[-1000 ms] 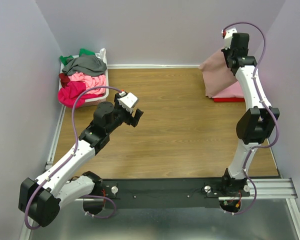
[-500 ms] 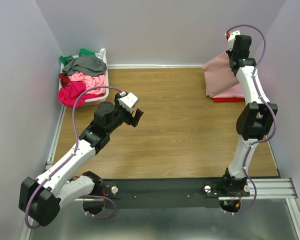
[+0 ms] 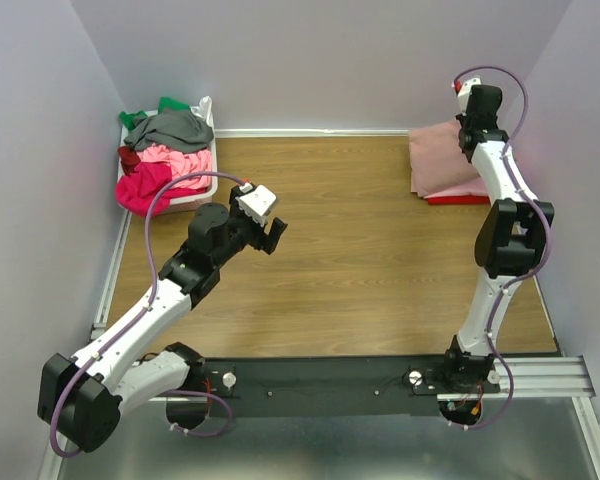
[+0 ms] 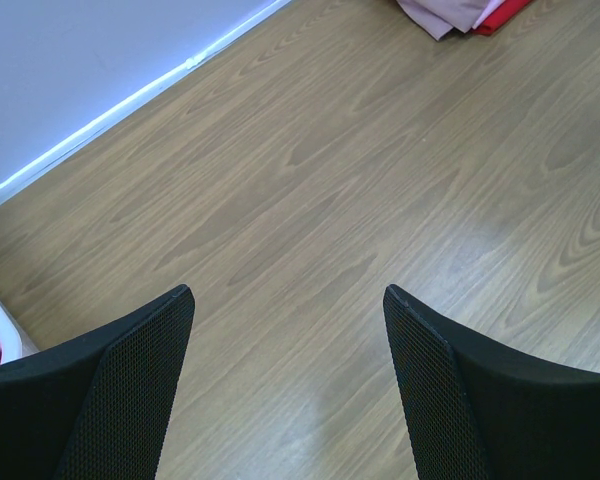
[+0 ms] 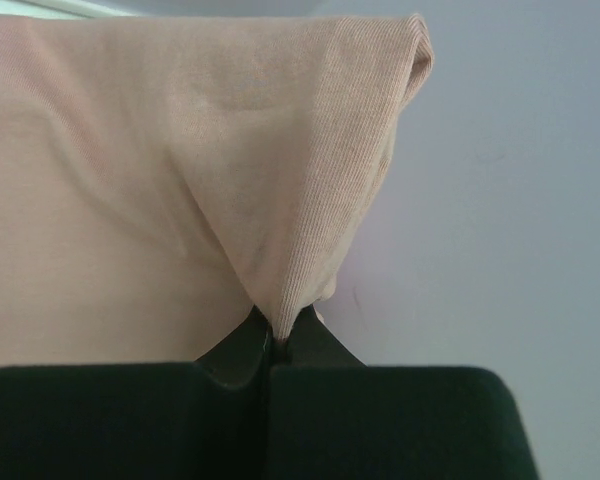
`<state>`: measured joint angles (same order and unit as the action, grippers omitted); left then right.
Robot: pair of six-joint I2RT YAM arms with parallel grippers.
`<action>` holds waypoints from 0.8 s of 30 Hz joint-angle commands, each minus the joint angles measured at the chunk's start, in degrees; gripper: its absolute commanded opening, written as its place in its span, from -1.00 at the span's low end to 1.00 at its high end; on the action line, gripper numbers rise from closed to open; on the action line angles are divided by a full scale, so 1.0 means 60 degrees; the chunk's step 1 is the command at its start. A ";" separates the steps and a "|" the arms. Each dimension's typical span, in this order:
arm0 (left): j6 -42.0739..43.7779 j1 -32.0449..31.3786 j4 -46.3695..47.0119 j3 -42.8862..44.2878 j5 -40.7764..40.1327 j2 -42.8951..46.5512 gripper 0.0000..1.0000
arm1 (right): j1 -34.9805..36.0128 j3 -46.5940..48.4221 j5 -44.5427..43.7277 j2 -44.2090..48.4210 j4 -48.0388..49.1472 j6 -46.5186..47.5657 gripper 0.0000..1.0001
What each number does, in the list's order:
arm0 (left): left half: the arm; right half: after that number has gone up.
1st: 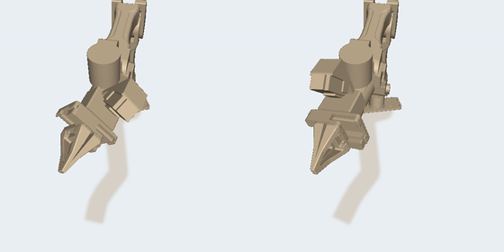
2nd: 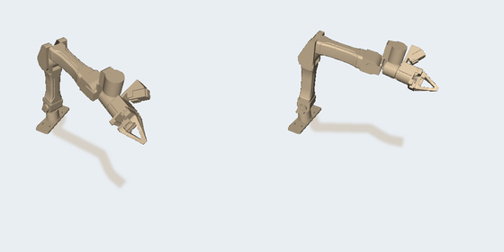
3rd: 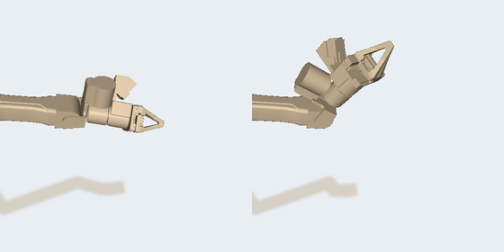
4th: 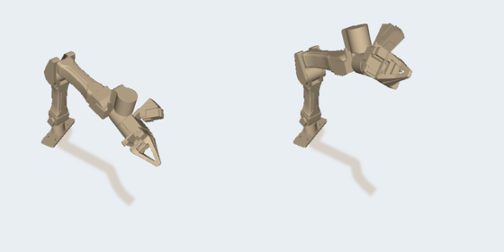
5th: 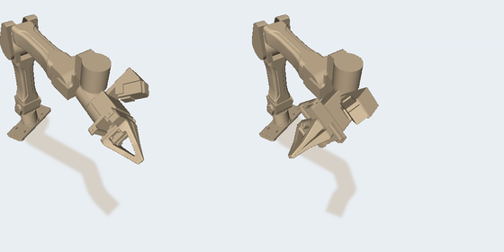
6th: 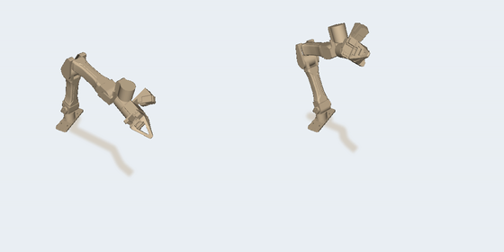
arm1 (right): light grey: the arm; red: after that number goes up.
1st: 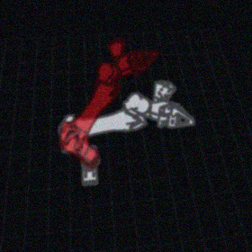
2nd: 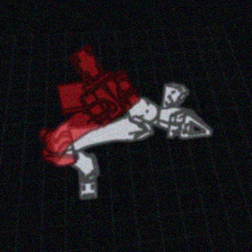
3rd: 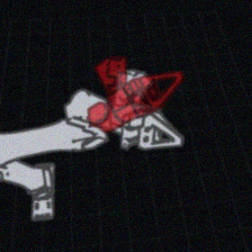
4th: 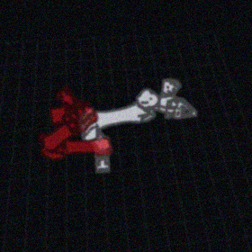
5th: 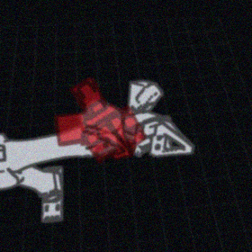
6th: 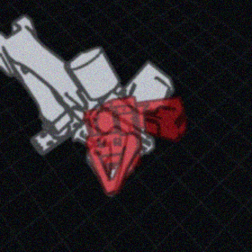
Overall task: Fold and stack the t-shirts
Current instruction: Neatly place the folded tshirt to the corner
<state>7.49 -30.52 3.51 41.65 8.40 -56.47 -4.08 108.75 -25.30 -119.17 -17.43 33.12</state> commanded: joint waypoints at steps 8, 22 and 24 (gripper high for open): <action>0.0085 -0.0084 0.0162 -0.0130 0.0211 -0.0081 0.68 | -0.0521 -0.0532 -0.0764 -0.0586 0.1440 0.0529 -0.73; 0.0085 -0.0113 0.0148 -0.0130 0.0123 -0.0140 0.68 | -0.0566 -0.0912 -0.1176 -0.0120 0.2817 0.0413 0.48; 0.0100 -0.0113 0.0119 -0.0115 0.0093 -0.0125 0.68 | -0.0566 -0.1293 -0.0243 0.0537 0.2440 0.0091 0.59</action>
<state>7.51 -30.85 3.53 41.65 8.40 -56.99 -7.20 103.90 -32.95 -123.48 -3.09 37.26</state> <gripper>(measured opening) 0.840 0.758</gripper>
